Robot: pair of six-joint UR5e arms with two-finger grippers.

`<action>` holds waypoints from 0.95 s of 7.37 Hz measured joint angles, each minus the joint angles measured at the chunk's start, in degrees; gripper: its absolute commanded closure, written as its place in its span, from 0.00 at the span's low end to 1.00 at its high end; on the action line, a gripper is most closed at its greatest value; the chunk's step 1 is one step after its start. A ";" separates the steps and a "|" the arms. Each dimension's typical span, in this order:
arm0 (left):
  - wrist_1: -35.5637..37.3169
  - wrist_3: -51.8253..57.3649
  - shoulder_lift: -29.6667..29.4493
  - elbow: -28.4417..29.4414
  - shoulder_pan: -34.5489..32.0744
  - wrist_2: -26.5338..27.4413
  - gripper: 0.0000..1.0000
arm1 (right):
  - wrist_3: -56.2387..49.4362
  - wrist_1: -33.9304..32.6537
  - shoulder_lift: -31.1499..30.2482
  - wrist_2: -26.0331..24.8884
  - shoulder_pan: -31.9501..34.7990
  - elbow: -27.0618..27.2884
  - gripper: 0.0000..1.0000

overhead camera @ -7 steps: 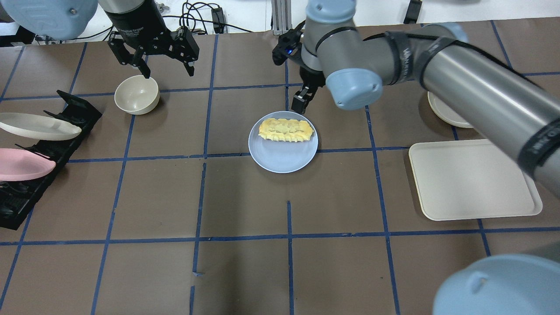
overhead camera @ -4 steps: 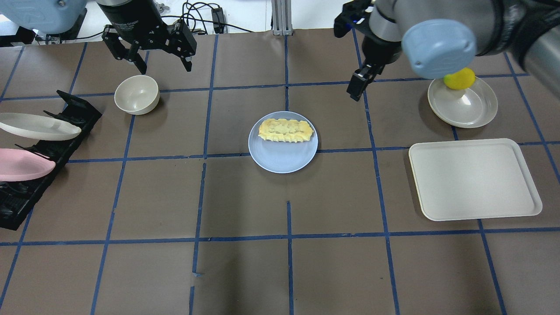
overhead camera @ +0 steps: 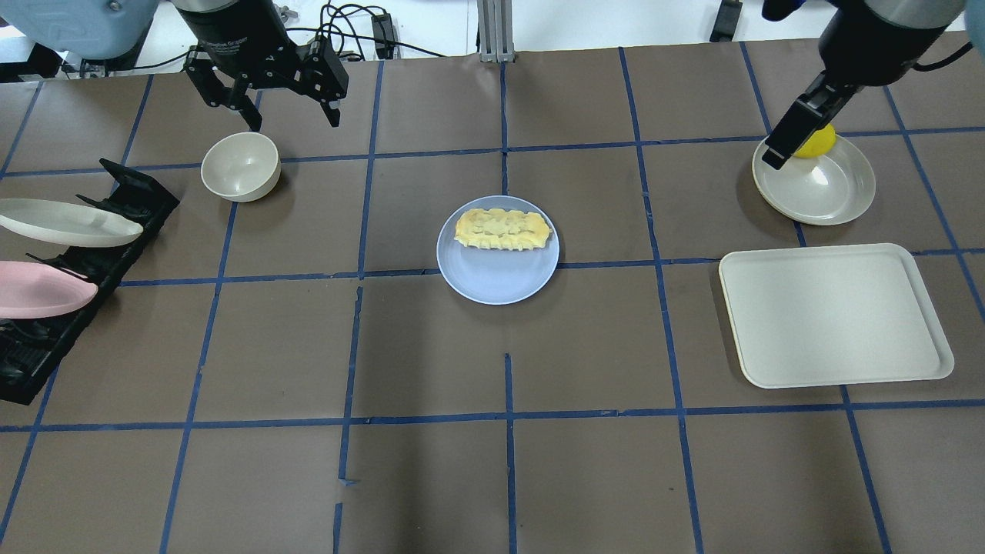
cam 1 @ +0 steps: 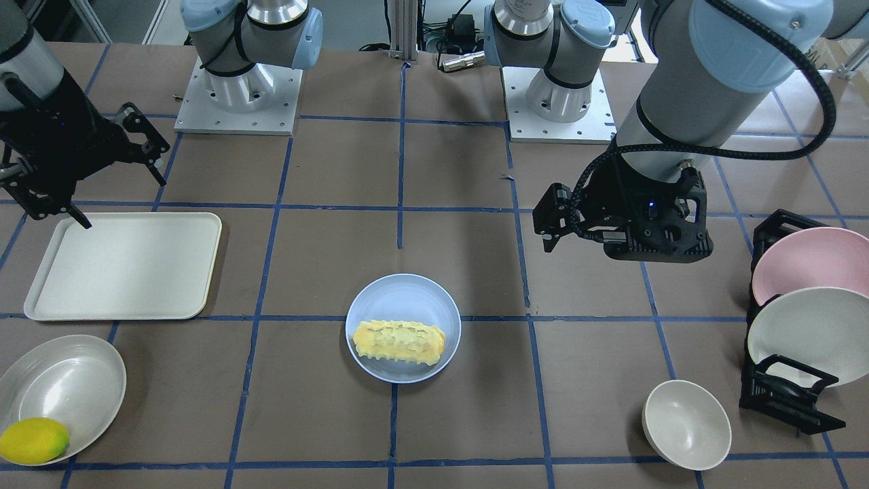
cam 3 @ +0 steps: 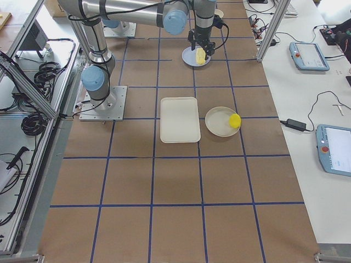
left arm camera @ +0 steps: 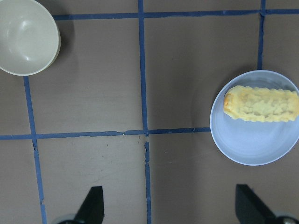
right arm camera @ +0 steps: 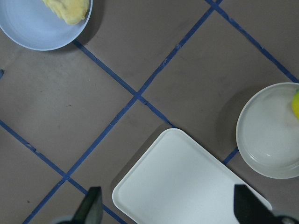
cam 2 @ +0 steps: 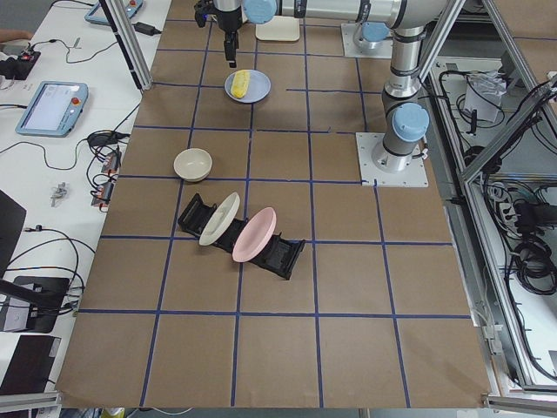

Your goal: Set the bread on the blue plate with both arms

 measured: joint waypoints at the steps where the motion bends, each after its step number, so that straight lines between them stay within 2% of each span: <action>1: 0.07 0.03 -0.12 -0.03 0.00 0.01 0.00 | 0.13 1.52 -0.97 0.10 -0.04 -0.03 0.00; 5: -0.05 0.01 0.55 -0.05 0.01 -0.46 0.00 | 3.07 3.93 -3.08 1.38 5.34 1.33 0.00; 7: 0.02 0.06 0.01 -0.08 0.08 -0.76 0.00 | 8.65 3.69 -3.01 1.46 6.74 1.40 0.00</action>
